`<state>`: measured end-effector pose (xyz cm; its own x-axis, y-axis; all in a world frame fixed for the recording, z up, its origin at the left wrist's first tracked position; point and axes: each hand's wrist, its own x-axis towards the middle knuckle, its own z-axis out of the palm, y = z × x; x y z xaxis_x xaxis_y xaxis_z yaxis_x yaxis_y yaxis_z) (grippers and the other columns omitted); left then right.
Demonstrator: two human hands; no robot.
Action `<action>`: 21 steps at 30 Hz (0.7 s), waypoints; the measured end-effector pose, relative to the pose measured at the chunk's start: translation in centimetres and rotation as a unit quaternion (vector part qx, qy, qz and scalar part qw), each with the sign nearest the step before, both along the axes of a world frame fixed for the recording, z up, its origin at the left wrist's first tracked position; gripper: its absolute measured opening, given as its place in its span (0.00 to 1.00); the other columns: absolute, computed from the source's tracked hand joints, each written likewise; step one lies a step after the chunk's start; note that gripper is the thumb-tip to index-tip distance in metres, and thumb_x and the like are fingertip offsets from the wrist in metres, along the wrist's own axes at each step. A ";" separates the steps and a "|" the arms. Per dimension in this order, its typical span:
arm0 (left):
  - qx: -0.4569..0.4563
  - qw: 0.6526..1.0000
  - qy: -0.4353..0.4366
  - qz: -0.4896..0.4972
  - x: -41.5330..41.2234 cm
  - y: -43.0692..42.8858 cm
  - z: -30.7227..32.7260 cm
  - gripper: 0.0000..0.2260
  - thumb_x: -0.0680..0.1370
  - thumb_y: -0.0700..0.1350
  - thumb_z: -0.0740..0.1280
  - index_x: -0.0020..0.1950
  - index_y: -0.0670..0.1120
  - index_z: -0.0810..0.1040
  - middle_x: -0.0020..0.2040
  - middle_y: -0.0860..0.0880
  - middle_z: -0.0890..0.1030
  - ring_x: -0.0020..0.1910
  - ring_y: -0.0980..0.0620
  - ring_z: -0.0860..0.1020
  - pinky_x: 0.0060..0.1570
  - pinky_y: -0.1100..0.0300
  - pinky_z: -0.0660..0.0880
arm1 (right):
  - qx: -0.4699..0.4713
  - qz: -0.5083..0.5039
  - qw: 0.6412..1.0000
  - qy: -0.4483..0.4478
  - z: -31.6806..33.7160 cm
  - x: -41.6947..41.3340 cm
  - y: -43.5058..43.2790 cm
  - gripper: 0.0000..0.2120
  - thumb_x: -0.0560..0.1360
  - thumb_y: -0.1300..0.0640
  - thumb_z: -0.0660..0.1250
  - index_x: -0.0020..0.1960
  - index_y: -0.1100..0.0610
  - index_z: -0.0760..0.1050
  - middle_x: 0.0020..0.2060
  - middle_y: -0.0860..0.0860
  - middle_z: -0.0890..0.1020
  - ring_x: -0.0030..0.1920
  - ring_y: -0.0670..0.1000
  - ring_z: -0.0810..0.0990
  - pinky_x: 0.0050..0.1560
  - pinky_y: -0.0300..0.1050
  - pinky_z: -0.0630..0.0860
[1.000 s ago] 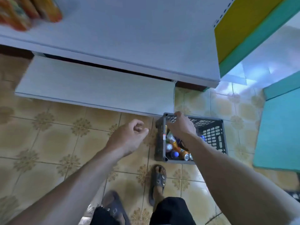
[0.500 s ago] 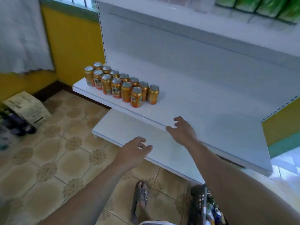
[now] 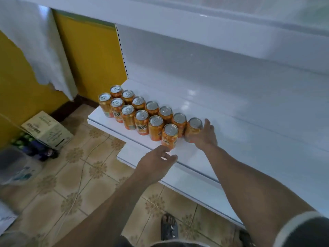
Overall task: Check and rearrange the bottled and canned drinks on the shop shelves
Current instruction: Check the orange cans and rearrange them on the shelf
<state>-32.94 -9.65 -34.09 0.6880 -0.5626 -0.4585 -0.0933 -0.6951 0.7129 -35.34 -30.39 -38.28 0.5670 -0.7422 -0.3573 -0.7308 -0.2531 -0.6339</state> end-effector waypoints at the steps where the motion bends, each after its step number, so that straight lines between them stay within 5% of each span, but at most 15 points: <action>1: 0.002 1.000 0.007 -0.003 0.5 -0.2 -0.4 0.18 0.79 0.61 0.64 0.66 0.55 0.73 0.53 0.60 0.78 0.46 0.57 0.79 0.44 0.61 0.72 | 0.012 -0.001 1.000 0.001 -0.8 0.6 -0.2 0.52 0.68 0.52 0.79 0.81 0.53 0.49 0.76 0.56 0.62 0.73 0.61 0.68 0.68 0.57 0.71; 6: 0.001 0.999 0.032 -0.035 2.7 -0.8 -1.4 0.17 0.79 0.60 0.65 0.65 0.55 0.73 0.52 0.60 0.78 0.47 0.55 0.78 0.45 0.61 0.72 | 0.005 -0.048 0.998 -0.037 -2.4 2.2 -0.6 0.36 0.66 0.51 0.79 0.69 0.52 0.67 0.62 0.52 0.78 0.59 0.58 0.79 0.56 0.52 0.77; 11: -0.003 0.993 0.026 -0.113 3.9 -0.6 -0.9 0.18 0.80 0.58 0.64 0.68 0.54 0.72 0.54 0.60 0.77 0.51 0.59 0.76 0.47 0.66 0.70 | -0.016 -0.077 0.994 -0.082 -1.1 -0.8 1.7 0.27 0.69 0.50 0.78 0.61 0.50 0.68 0.51 0.46 0.79 0.51 0.53 0.80 0.48 0.47 0.74; 15: -0.053 0.985 0.040 -0.159 4.9 0.2 -0.2 0.19 0.79 0.56 0.67 0.69 0.53 0.72 0.55 0.61 0.77 0.50 0.65 0.75 0.44 0.72 0.68 | -0.044 -0.102 0.984 -0.143 2.0 -3.7 5.7 0.28 0.68 0.52 0.79 0.62 0.48 0.69 0.53 0.43 0.79 0.53 0.48 0.78 0.51 0.45 0.74; 21: -0.201 0.960 -0.022 -0.195 5.3 1.6 0.7 0.37 0.73 0.52 0.76 0.77 0.54 0.61 0.71 0.58 0.69 0.68 0.60 0.69 0.64 0.62 0.68 | -0.125 -0.073 0.967 -0.211 8.4 -6.0 12.2 0.32 0.65 0.49 0.82 0.61 0.39 0.67 0.54 0.35 0.78 0.56 0.37 0.77 0.51 0.29 0.71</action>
<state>-27.62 -8.03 -33.37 0.4039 -0.9061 -0.1260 -0.3272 -0.2717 0.9050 -41.38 -18.15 -29.90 0.5061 -0.8584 0.0833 -0.4599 -0.3503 -0.8160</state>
